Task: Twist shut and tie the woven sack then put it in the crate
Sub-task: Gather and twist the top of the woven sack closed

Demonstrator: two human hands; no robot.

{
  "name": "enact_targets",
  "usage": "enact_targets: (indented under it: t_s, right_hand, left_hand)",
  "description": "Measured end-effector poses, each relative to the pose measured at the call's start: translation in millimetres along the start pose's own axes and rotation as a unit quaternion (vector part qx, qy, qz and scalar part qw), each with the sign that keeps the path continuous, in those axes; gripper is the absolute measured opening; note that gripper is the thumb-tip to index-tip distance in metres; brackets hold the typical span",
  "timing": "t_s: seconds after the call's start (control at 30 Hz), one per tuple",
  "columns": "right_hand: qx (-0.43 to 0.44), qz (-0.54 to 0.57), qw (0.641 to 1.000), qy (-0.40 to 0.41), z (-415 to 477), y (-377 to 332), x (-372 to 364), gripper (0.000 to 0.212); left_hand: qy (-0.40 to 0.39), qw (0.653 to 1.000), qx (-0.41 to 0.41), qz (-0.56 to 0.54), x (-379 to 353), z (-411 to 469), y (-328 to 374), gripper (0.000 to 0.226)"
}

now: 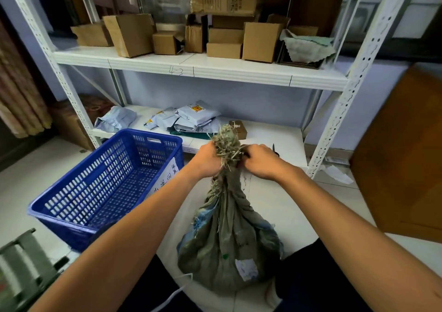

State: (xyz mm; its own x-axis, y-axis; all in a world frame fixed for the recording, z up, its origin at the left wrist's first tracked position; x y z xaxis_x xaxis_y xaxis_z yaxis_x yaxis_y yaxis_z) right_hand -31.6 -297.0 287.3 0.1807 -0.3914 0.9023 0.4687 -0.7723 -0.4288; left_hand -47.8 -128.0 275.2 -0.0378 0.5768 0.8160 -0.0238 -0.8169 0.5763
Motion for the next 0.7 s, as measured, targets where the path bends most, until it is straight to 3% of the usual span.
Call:
enact_targets:
  t_s: [0.1,0.2,0.27,0.3,0.4,0.53,0.7]
  right_hand:
    - [0.001,-0.005,1.0,-0.002,-1.9,5.6,-5.2,0.045]
    - [0.018,0.159,0.987,-0.015,-5.7,6.3,-13.0,0.034]
    - [0.013,0.22,0.974,-0.05,-8.1,3.5,-17.8,0.038]
    - [0.01,0.217,0.974,-0.067,-8.3,1.7,-20.1,0.038]
    - [0.008,0.182,0.981,-0.071,-9.3,-0.8,-25.4,0.023]
    - [-0.016,0.131,0.991,-0.004,-8.1,6.6,-26.5,0.015]
    - [-0.047,0.068,0.995,0.062,-3.5,19.8,-30.4,0.017]
  left_hand:
    - [0.004,0.998,0.016,-0.058,10.3,-1.9,0.1,0.015]
    - [-0.036,0.994,0.025,-0.102,8.0,-7.0,7.2,0.025]
    - [-0.038,0.99,0.02,-0.135,3.4,-9.9,12.5,0.032]
    - [-0.036,0.984,0.056,-0.164,1.1,-8.9,13.5,0.037]
    - [-0.046,0.974,0.051,-0.217,-1.7,-14.2,16.9,0.03]
    - [-0.023,0.928,0.077,-0.364,-3.7,-10.2,14.5,0.02]
    - [0.028,0.957,0.149,-0.249,-25.4,-0.3,-11.8,0.029]
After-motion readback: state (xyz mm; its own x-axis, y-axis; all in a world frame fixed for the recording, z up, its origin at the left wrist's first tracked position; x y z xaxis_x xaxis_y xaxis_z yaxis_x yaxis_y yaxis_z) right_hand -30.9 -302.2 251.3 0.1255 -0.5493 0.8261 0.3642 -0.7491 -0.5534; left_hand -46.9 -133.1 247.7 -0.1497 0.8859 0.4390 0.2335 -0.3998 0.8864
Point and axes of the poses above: each hand's wrist, its own z-axis towards the middle knuckle, its own x-axis out of the back of the hand, y = z × x, the point moved 1 cm from there along z, towards the middle knuckle, and after that the axes turned 8 degrees about x, right-handed, at the moved point
